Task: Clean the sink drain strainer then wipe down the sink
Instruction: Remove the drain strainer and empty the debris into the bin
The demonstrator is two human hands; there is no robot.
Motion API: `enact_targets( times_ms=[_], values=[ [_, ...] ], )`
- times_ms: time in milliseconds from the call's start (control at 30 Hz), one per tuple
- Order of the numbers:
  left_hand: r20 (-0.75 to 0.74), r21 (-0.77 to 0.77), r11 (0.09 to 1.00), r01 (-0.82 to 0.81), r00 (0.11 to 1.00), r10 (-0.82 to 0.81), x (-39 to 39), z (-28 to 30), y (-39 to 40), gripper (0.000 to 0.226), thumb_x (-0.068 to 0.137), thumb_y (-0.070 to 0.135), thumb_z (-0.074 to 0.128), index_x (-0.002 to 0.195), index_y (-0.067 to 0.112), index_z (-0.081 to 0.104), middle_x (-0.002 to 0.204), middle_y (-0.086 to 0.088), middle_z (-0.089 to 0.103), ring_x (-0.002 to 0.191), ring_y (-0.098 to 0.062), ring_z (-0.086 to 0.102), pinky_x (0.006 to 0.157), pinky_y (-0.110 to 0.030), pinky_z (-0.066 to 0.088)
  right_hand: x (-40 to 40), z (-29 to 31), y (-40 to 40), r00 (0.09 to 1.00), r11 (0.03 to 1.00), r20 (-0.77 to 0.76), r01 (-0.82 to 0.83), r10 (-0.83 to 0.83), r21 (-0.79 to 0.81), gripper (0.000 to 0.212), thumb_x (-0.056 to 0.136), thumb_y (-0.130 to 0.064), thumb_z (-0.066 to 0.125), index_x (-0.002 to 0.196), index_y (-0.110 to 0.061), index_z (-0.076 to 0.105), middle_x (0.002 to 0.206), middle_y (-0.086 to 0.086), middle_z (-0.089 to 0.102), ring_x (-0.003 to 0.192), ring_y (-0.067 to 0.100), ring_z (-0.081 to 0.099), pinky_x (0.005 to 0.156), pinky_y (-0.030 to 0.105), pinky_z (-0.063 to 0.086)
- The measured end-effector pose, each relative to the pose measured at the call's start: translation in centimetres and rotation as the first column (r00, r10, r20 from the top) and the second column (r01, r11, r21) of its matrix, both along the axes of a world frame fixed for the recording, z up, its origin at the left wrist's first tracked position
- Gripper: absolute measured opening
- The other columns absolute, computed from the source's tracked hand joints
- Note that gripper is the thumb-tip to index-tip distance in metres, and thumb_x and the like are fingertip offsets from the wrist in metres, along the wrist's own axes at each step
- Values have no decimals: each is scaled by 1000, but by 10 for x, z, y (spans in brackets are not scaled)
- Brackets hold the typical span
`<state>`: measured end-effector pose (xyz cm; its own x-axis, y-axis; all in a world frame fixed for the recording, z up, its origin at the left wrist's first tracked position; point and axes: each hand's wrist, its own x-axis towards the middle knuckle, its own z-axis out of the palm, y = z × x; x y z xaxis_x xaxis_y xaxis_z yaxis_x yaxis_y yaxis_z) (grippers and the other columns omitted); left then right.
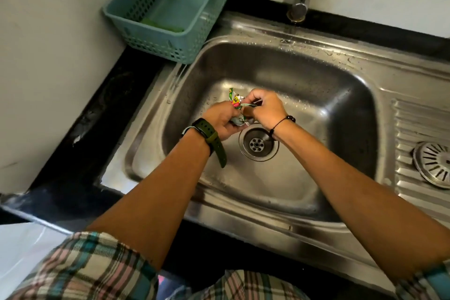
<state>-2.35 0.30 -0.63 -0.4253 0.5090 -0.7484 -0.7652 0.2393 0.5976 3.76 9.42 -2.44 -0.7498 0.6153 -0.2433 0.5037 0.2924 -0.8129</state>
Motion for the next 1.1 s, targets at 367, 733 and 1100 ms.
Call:
enact_targets(
  times_ms=[367, 733, 1100],
  values=[
    [-168, 127, 938, -321, 925, 340, 30, 75, -112, 17, 95, 4, 37, 93, 0, 53, 87, -16, 58, 70, -23, 62, 73, -41, 55, -7, 75, -93, 888, 897, -151, -408, 433, 171, 26, 76, -4, 68, 100, -8, 58, 91, 3, 58, 85, 17, 55, 66, 21, 42],
    [-383, 137, 719, -681, 634, 673, 158, 100, -338, 21, 87, -6, 47, 70, 2, 55, 65, -9, 61, 63, -19, 63, 65, -32, 58, 64, 119, -306, 548, 545, -220, -835, 807, -78, 25, 75, 9, 63, 90, -11, 60, 68, 1, 56, 50, 11, 50, 33, 15, 37],
    [-278, -76, 454, -888, 456, 845, 339, 12, -515, 26, 82, -6, 56, 63, 11, 51, 67, -5, 54, 59, -11, 55, 46, -16, 46, 213, 42, -481, 480, 268, -67, -593, 875, -759, 31, 80, 22, 49, 84, -8, 57, 71, 13, 56, 52, 17, 52, 38, 15, 45]
  ],
)
